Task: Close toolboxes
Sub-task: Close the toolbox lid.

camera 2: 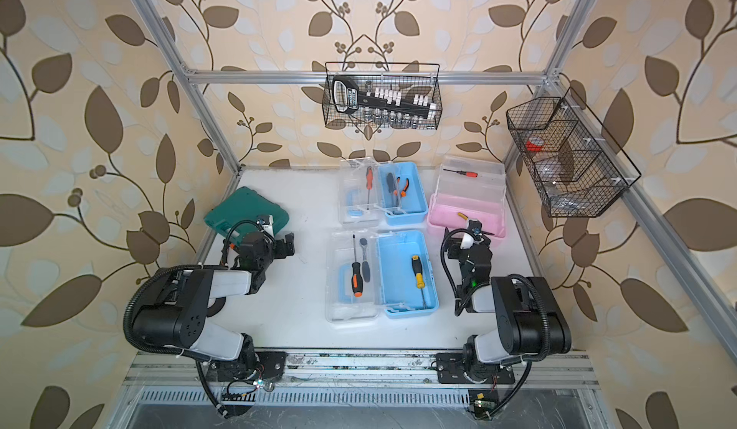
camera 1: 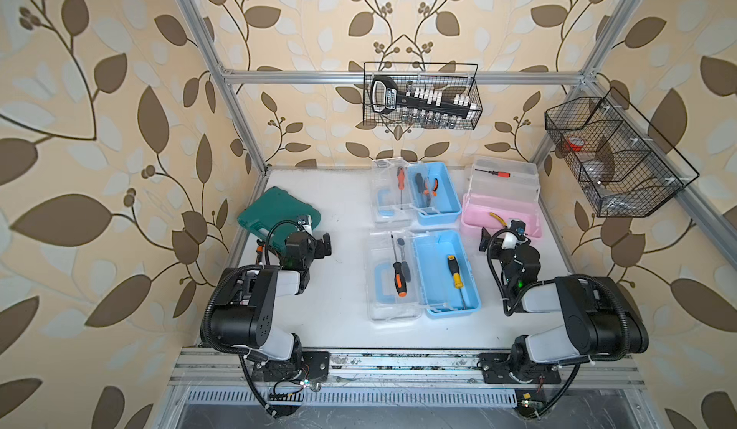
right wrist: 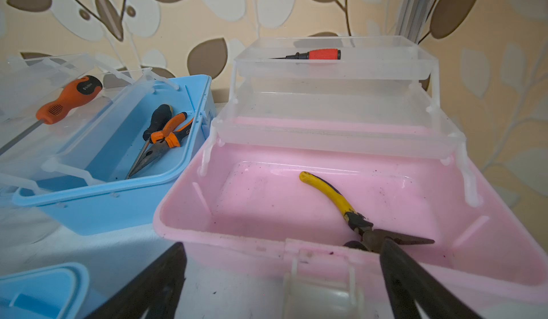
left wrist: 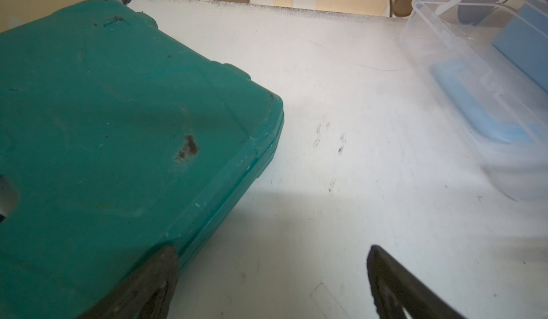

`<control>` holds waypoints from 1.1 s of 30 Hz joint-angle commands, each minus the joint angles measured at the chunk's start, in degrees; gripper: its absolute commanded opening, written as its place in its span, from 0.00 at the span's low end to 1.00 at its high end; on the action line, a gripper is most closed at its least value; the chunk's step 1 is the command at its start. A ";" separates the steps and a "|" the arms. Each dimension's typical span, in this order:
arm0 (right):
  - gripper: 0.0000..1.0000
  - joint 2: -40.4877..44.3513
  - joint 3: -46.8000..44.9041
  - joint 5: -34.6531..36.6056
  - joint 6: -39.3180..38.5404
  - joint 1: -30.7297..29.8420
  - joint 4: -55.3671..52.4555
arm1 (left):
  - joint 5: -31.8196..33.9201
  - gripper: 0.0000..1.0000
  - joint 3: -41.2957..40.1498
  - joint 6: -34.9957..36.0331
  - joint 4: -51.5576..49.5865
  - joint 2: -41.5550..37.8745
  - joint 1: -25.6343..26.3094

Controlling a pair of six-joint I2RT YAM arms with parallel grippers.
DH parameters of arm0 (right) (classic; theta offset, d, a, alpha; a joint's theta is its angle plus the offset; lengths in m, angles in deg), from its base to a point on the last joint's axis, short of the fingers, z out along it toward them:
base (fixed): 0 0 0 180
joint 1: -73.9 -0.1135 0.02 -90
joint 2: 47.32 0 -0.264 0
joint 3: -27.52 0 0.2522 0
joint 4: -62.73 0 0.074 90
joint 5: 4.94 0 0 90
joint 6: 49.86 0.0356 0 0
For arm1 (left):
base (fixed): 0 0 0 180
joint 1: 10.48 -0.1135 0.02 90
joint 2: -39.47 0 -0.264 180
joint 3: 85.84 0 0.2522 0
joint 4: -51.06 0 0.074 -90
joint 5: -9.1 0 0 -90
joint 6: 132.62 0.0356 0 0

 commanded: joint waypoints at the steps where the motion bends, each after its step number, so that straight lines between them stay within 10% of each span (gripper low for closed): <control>1: 0.98 -0.50 0.69 -0.65 0.54 0.01 0.04 | -0.11 0.99 0.39 0.55 1.28 -0.22 -0.64; 27: 0.98 -0.43 0.53 -0.66 0.45 -0.02 0.42 | 0.09 0.99 -0.06 0.47 1.78 -0.90 -0.58; 33: 0.98 9.51 4.58 10.18 4.95 -0.39 -16.65 | 2.52 0.99 1.06 -0.26 -6.30 -8.55 -0.58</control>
